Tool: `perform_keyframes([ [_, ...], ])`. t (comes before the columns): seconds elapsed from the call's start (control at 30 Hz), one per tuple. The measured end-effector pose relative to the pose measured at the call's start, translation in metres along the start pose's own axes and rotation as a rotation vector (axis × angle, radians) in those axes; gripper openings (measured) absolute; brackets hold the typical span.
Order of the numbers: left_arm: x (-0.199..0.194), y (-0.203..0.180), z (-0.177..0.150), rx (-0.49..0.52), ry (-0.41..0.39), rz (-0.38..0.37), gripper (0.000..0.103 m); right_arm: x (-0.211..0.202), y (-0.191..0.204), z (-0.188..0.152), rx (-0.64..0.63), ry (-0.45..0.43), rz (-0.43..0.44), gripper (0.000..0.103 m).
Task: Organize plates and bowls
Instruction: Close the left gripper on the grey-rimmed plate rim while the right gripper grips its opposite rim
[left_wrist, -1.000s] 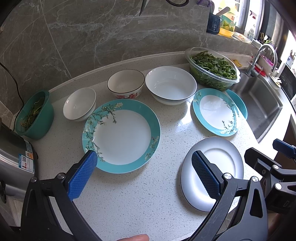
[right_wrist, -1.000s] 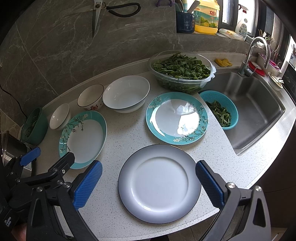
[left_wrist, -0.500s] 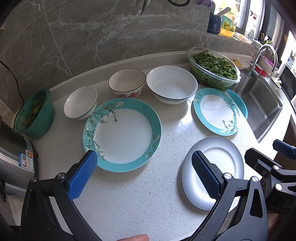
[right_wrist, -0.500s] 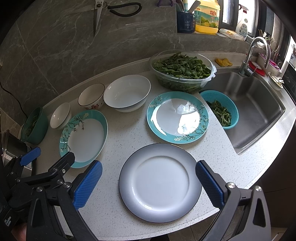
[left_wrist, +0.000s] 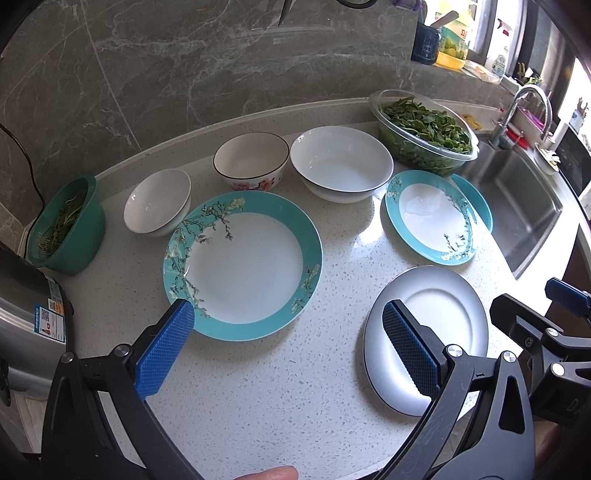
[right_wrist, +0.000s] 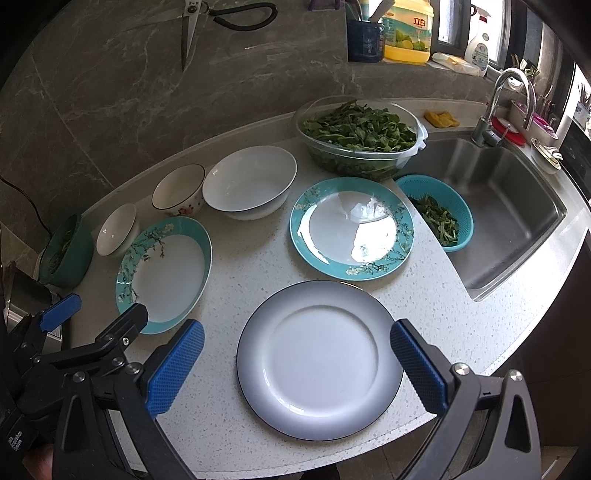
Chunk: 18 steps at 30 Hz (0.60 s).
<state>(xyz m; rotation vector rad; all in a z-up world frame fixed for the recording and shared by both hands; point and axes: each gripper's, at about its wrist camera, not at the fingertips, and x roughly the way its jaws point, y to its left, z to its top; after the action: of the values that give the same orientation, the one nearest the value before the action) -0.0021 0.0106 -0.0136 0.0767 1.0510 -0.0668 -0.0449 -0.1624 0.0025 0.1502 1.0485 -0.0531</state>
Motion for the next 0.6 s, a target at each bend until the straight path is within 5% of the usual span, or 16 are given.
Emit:
perform_keyframes([
  [0.47, 0.013, 0.01, 0.005, 0.034, 0.008, -0.035, 0.103, 0.003, 0.008, -0.003, 0.047, 0.001, -0.027, 0.103],
  [0.6, 0.025, 0.013, -0.011, 0.034, 0.036, -0.158, 0.103, -0.001, 0.002, -0.009, 0.074, -0.042, 0.07, 0.103],
])
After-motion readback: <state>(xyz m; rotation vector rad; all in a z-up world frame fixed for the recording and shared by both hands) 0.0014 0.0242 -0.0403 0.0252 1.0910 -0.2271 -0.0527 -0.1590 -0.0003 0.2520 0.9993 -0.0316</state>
